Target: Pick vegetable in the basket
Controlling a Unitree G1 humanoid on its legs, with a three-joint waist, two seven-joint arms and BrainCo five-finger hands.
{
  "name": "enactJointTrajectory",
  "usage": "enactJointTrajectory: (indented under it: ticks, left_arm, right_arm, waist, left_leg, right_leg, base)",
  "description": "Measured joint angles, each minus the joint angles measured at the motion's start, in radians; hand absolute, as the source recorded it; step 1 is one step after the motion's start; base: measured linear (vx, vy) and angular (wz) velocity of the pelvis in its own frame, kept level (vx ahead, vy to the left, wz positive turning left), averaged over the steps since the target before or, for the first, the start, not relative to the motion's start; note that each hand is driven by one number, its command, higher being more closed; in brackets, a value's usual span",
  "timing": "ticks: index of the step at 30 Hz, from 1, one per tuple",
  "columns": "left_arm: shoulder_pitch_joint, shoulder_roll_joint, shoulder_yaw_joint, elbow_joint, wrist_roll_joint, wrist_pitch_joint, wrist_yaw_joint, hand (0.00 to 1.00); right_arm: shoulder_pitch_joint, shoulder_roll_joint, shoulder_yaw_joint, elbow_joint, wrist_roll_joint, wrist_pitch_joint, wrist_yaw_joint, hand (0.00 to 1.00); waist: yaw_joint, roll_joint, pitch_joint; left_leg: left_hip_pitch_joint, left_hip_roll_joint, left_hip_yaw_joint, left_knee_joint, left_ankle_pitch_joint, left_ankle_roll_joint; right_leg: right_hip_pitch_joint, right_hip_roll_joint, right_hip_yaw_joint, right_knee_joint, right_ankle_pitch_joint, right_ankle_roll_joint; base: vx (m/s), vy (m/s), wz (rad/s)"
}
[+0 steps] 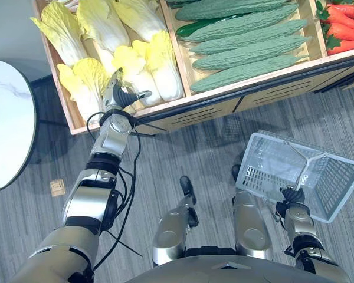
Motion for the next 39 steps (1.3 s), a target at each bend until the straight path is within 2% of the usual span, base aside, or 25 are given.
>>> enactJointTrajectory:
  ticks: [6, 16, 17, 26, 36, 39]
  left_arm:
    - [0.0, -0.045, 0.002, -0.019, -0.011, 0.004, 0.092, 0.0]
    - [0.01, -0.055, 0.0, -0.049, -0.01, 0.018, 0.161, 0.0]
    - [0.009, -0.055, 0.001, -0.049, -0.009, 0.017, 0.162, 1.0]
    - [-0.048, -0.052, 0.023, -0.008, -0.001, 0.012, 0.199, 1.0]
    - [-0.097, -0.055, 0.06, 0.01, -0.004, 0.013, 0.202, 1.0]
    - [-0.105, -0.045, 0.06, 0.022, -0.011, 0.014, 0.202, 1.0]
  right_arm:
    - [0.0, 0.007, 0.005, 0.001, 0.0, 0.0, -0.01, 1.0]
    - [-0.024, 0.008, 0.052, 0.024, 0.0, -0.01, -0.035, 1.0]
    - [-0.025, 0.008, 0.055, 0.024, 0.0, -0.011, -0.038, 1.0]
    - [-0.055, 0.031, 0.078, 0.024, 0.0, -0.022, -0.048, 1.0]
    - [-0.066, 0.036, 0.094, 0.02, 0.002, -0.022, -0.047, 1.0]
    - [-0.066, 0.038, 0.098, 0.019, 0.002, -0.021, -0.045, 1.0]
  waist:
    - [0.0, -0.008, 0.004]
    - [-0.003, -0.031, 0.01]
    - [-0.003, -0.033, 0.011]
    - [0.001, -0.069, 0.026]
    - [0.005, -0.075, 0.026]
    - [0.005, -0.084, 0.022]
  left_leg:
    - [-0.003, -0.006, -0.005, -0.002, 0.004, 0.005]
    - [-0.004, -0.011, -0.005, -0.011, 0.012, 0.011]
    - [-0.005, -0.011, -0.004, -0.019, 0.016, 0.009]
    - [-0.042, -0.013, 0.029, -0.028, 0.028, 0.013]
    - [-0.071, -0.014, 0.055, -0.028, 0.031, 0.011]
    - [-0.068, -0.014, 0.055, -0.029, 0.034, 0.013]
  right_leg:
    - [0.007, -0.008, -0.004, -0.018, 0.011, 0.004]
    - [0.019, -0.017, -0.004, -0.058, 0.037, 0.008]
    - [0.018, -0.016, -0.004, -0.065, 0.042, 0.009]
    - [-0.023, -0.016, 0.029, -0.103, 0.082, 0.016]
    - [-0.052, -0.018, 0.045, -0.121, 0.109, 0.023]
    - [-0.048, -0.019, 0.045, -0.121, 0.11, 0.023]
  base:
    - [0.01, -0.005, 0.02]
    - [0.0, -0.002, 0.0]
    - [0.0, 0.0, 0.0]
    - [0.0, -0.017, -0.09]
    - [0.02, -0.009, -0.04]
    - [0.05, -0.017, 0.01]
